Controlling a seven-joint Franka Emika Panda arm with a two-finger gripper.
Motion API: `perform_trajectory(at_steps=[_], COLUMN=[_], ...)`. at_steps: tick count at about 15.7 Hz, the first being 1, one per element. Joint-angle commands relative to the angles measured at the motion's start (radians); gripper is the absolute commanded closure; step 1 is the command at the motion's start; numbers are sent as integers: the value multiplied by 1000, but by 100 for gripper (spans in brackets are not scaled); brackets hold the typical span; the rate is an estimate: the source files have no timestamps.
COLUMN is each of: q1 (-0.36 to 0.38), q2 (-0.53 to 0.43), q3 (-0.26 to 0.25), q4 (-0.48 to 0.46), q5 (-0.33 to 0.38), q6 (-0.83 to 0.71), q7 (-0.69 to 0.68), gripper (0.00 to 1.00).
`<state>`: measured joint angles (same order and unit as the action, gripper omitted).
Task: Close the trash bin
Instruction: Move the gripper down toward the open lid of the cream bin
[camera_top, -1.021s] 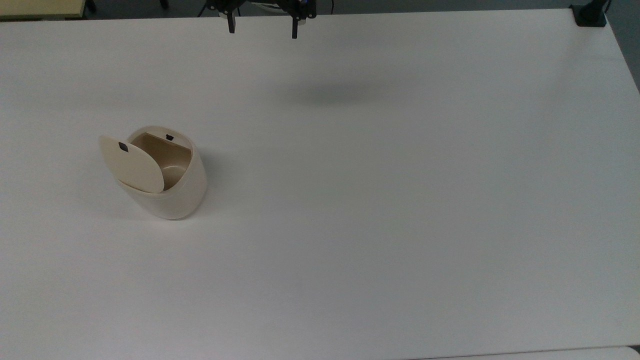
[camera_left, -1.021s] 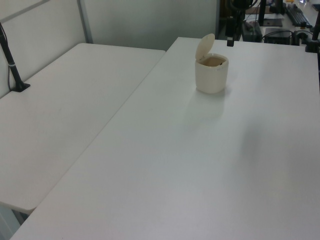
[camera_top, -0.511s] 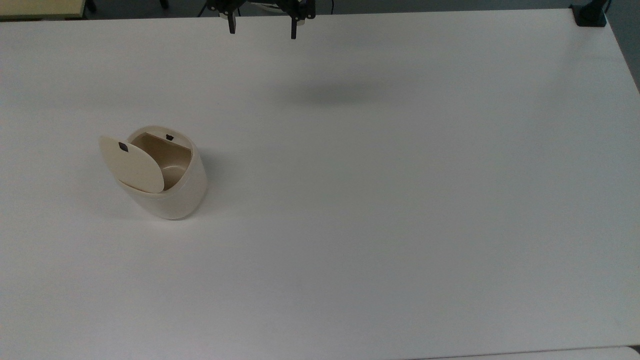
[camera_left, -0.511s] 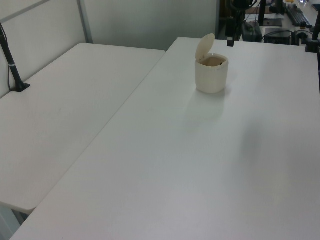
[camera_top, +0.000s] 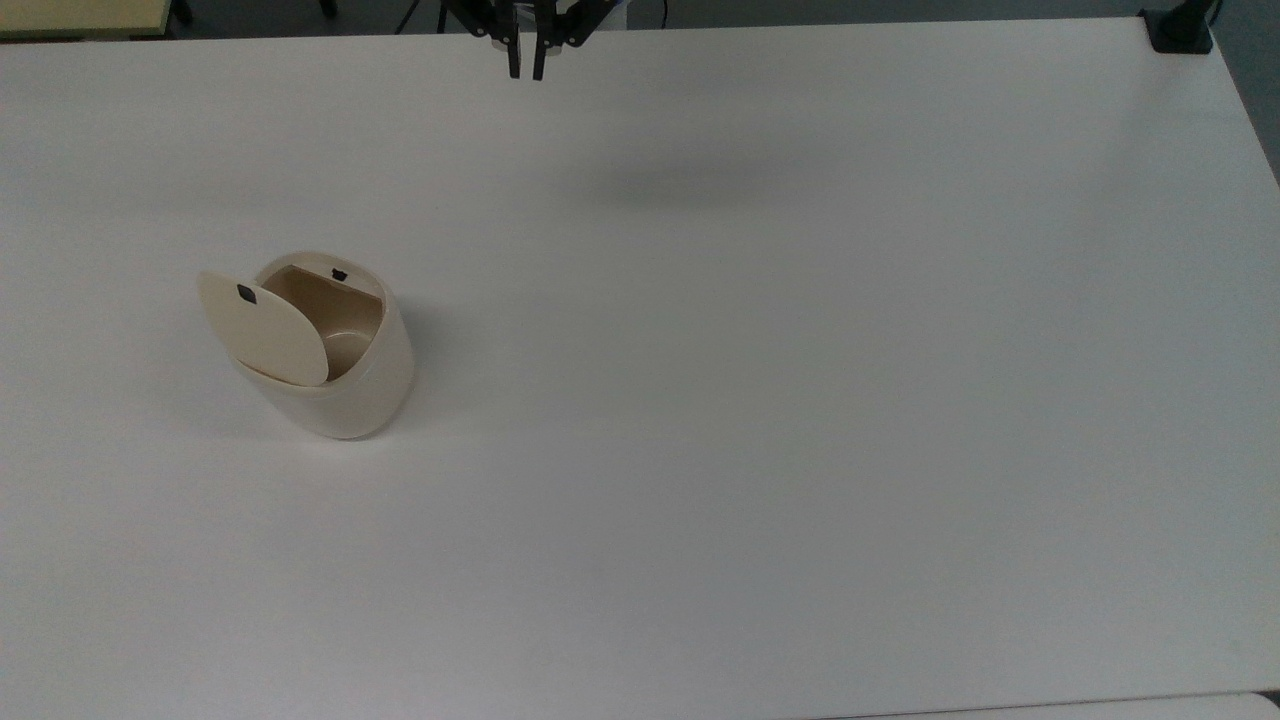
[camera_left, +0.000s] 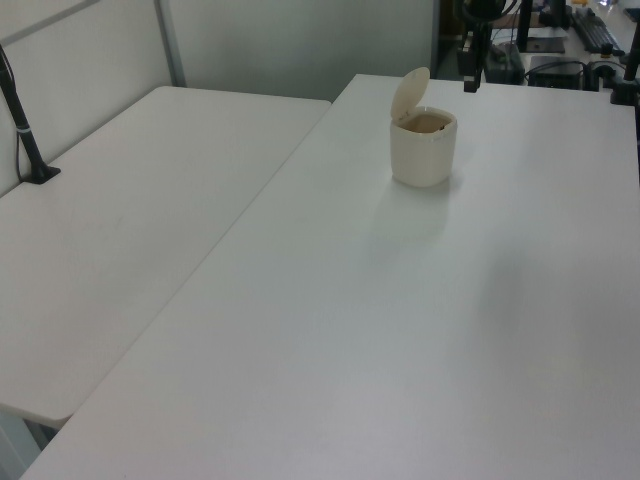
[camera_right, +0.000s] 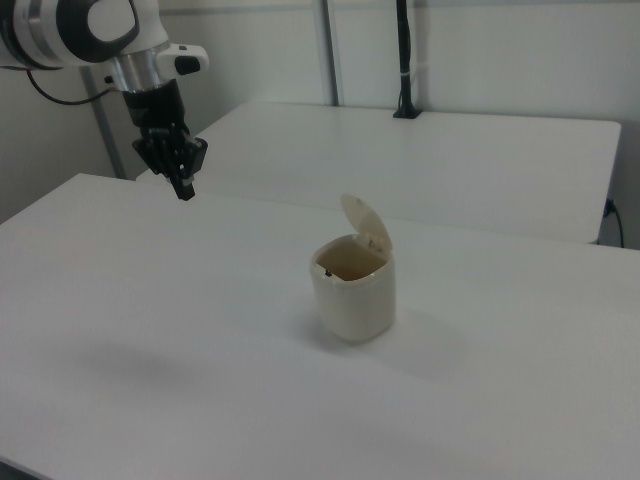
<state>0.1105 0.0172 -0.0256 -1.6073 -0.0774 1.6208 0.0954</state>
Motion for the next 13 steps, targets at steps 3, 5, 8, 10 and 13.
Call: perform_trajectory(at_steps=[3,5,8,10,13], q1=[-3,-18,-86,-136,-199], q2=[18,65,142,155,187], q3=[-17,-27,-30,-30,-30], q4=[15,67,142,144,144], q5=[1,-1,-4,-2,-4], q6=[-13,-10,46,158,321], q7=[0,15,98,147,217], gripper=[98,99,99,98,98])
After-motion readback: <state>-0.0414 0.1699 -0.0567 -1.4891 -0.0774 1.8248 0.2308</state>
